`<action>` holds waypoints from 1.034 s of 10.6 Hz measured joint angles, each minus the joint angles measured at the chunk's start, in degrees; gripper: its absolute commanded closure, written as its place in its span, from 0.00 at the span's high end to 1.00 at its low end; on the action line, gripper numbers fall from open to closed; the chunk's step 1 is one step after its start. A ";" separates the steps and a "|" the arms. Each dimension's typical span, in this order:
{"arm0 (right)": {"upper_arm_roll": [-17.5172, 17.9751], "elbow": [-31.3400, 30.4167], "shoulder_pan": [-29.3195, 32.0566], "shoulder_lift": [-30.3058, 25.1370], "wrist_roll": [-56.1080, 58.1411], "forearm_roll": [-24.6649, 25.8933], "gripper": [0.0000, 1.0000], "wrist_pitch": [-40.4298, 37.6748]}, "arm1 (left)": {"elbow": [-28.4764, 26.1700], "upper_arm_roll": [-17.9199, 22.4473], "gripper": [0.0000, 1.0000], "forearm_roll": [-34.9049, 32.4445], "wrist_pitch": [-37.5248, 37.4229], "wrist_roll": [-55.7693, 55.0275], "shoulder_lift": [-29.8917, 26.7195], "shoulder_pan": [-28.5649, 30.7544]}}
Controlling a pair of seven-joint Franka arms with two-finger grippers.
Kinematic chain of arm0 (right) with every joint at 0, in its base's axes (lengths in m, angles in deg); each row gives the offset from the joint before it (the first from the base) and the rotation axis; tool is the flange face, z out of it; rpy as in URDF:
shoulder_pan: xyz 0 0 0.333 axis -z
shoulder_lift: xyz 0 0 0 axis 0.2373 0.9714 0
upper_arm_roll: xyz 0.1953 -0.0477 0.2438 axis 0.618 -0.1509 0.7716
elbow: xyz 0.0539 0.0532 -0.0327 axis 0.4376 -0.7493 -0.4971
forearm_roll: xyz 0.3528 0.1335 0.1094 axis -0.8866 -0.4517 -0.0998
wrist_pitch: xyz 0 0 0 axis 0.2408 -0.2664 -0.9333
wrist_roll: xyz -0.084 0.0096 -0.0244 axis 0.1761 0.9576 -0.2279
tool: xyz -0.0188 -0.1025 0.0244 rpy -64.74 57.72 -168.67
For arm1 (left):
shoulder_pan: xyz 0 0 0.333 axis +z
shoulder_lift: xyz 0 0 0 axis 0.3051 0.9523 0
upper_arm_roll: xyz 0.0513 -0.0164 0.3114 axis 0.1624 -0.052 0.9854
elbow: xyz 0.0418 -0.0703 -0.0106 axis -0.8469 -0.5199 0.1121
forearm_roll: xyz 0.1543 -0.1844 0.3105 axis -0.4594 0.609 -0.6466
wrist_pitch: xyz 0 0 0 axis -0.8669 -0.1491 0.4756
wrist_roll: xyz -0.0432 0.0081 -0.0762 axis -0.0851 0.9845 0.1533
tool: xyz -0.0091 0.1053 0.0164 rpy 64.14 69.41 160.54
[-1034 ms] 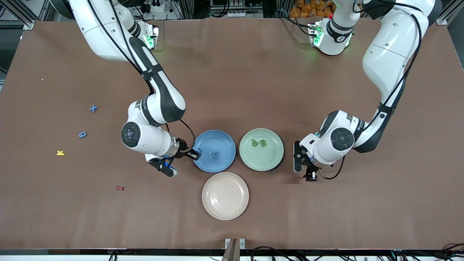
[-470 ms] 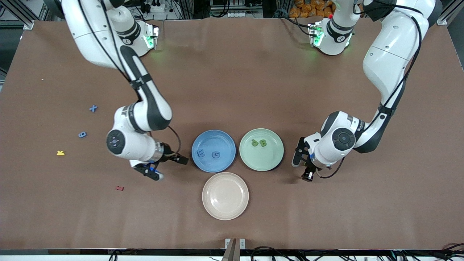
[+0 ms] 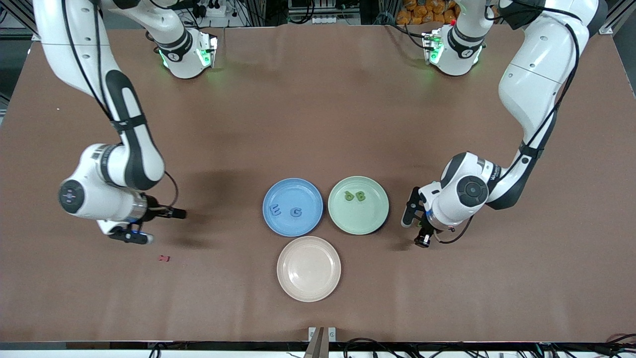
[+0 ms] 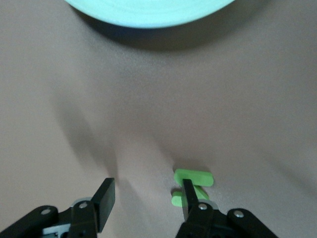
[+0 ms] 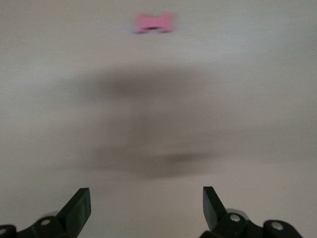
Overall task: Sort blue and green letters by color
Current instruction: 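Release the E with the right gripper while the left gripper grasps the N, then grasp the blue 6 with the right gripper while the left gripper holds N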
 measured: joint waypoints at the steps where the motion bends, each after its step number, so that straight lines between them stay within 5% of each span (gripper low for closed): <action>1: -3.66 -1.58 0.15 -0.66 6.96 0.26 1.00 0.03 | -0.05 -0.56 0.63 0.00 0.00 0.50 0.00 0.76; 3: -8.95 -3.54 2.67 -0.80 24.26 0.51 1.00 0.80 | -0.05 -1.30 0.63 0.00 0.00 0.69 -0.02 1.67; 6: -9.56 -6.38 8.70 -0.80 46.99 0.52 1.00 6.33 | -0.09 -2.08 0.63 0.00 0.03 0.71 -0.07 1.83; 9: -9.06 -14.24 7.95 -0.76 54.65 0.52 1.00 19.76 | -1.47 -2.16 0.63 0.00 0.02 2.40 -0.10 2.32; 11: -9.25 -16.92 8.30 -0.92 58.80 0.52 1.00 21.43 | -2.12 -2.63 0.63 0.00 0.02 4.30 -0.17 3.58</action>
